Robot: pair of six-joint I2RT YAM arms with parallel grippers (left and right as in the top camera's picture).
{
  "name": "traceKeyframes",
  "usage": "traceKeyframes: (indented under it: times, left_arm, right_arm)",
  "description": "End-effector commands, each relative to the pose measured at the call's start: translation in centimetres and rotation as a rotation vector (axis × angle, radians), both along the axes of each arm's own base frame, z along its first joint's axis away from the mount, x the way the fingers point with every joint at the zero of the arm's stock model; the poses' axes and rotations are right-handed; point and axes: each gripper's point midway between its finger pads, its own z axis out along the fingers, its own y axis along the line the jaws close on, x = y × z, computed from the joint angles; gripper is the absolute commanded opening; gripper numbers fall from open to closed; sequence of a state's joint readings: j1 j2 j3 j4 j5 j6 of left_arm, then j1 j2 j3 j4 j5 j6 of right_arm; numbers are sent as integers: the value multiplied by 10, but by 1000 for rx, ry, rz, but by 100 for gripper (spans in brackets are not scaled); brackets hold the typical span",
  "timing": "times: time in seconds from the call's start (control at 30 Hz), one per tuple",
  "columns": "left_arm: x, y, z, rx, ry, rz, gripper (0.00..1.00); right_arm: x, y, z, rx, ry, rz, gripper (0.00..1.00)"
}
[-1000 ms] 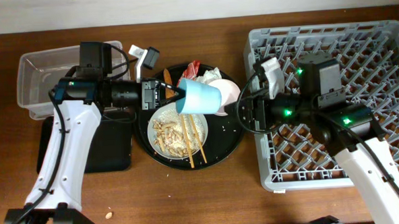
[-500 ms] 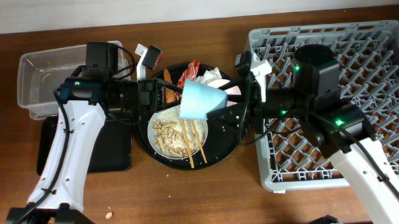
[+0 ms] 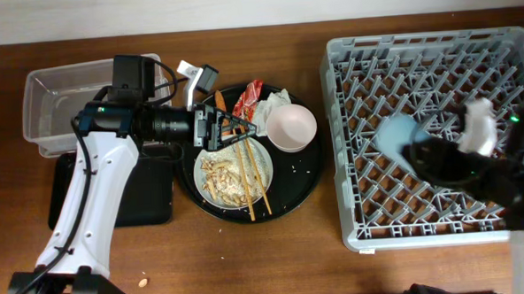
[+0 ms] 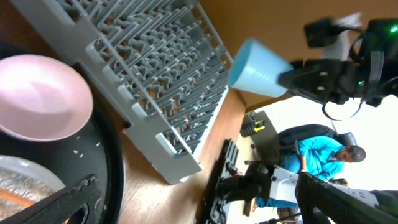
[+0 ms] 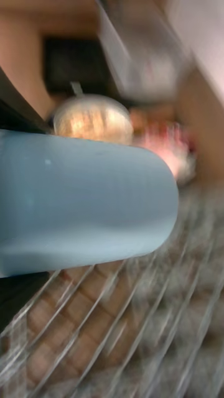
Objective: Sort waste into correct bins and load items into the dishwasher rack
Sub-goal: 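Grasp the blue cup with the right gripper and place it in the rack, then grasp the pink bowl with the right gripper and lift it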
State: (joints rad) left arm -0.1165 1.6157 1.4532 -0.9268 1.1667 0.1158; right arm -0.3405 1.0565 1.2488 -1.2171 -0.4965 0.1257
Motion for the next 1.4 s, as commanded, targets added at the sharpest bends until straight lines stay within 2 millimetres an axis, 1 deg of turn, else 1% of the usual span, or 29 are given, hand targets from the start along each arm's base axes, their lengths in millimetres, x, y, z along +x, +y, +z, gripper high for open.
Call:
traceKeyframes:
  times: [0.0,0.1,0.23,0.3,0.33,0.37,0.43,0.47,0.5,0.53,0.57,0.6,0.63,0.67,0.7,0.73,0.77,0.8,0.83,0.87,0.97,1.03,1.1,1.2,1.23,1.27,1.3,1.33,1.37]
  left_arm:
    - [5,4,-6,57,-27,26,99]
    - [4,4,-7,61,-19,27,99]
    - [2,4,-7,62,-8,26,99]
    - [0,5,-8,65,7,26,99]
    - [0,5,-9,65,9,26,99]
    - [0,5,-9,65,9,26,99]
    - [0,5,-9,65,9,26,99]
    - [0,5,-9,66,8,27,99]
    - [4,8,-15,109,4,48,99]
    - [15,22,-35,239,30,139,99]
    - [23,35,-46,318,90,237,99]
    - [27,45,-49,352,102,286,99]
    - [30,58,-48,395,107,347,99]
    - [31,78,-46,457,113,437,99]
    - [31,93,-42,498,107,498,99]
    - [28,109,-37,542,106,572,99]
    - [23,122,-31,575,107,636,99]
    - [15,139,-25,614,114,709,99]
    - [3,159,-20,666,130,797,99]
    - [-11,178,-15,723,146,877,99]
    - [-32,201,-9,820,139,954,99]
    - [-37,203,-8,829,140,958,99]
    - [-33,201,-6,814,129,959,99]
    - [-28,201,-3,804,111,967,99]
    - [-29,201,-4,805,111,967,99]
    - [-29,201,-4,805,111,967,99]
    - [-28,201,-3,804,111,967,99]
    - [-28,201,-3,804,111,967,99]
    - [-29,201,-4,805,111,967,99]
  right_arm:
    - [-37,-96,-37,-178,272,-471,43]
    - [-41,-136,-58,-212,392,-660,43]
    - [-25,-150,-106,-162,561,-647,44]
    - [-10,-156,-123,-123,572,-643,72]
    - [7,-150,-123,-62,510,-596,78]
    - [18,-140,-117,-19,457,-523,78]
    - [24,-118,-90,63,384,-450,78]
    - [27,-100,-70,75,315,-365,77]
    - [33,-67,-42,62,193,-218,76]
    - [35,4,-4,-12,23,44,71]
    - [36,58,7,-35,-44,221,65]
    - [39,88,6,-57,-49,273,61]
    - [45,108,3,-85,-59,305,59]
    - [54,135,-1,-115,-84,366,59]
    - [60,154,-7,-128,-98,410,59]
    - [69,173,-18,-151,-94,415,59]
    - [82,179,-34,-200,-68,349,58]
    - [95,176,-51,-252,-39,262,58]
    - [113,168,-74,-314,-7,153,58]
    - [134,166,-100,-355,12,103,58]
    - [161,163,-145,-359,56,78,58]
    - [170,159,-171,-376,89,69,58]
    - [171,157,-186,-394,114,67,56]
    - [171,158,-209,-407,154,76,47]
    - [170,160,-217,-401,171,87,41]
    - [168,161,-221,-396,183,94,29]
    - [166,162,-221,-394,190,97,21]
    - [166,162,-218,-392,185,96,7]
    - [167,162,-204,-383,160,93,4]
